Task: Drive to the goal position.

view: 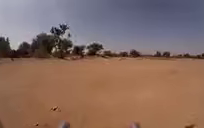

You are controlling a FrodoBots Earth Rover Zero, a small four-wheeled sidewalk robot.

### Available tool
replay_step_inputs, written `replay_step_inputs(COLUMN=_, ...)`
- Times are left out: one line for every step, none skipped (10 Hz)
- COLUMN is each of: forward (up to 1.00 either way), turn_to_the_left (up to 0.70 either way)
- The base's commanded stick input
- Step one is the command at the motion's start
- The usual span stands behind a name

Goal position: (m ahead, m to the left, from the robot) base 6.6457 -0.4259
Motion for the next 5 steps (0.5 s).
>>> replay_step_inputs(forward=0.5, turn_to_the_left=0.0)
replay_step_inputs(forward=0.5, turn_to_the_left=0.0)
replay_step_inputs(forward=0.5, turn_to_the_left=0.0)
replay_step_inputs(forward=0.5, turn_to_the_left=0.0)
replay_step_inputs(forward=0.5, turn_to_the_left=0.0)
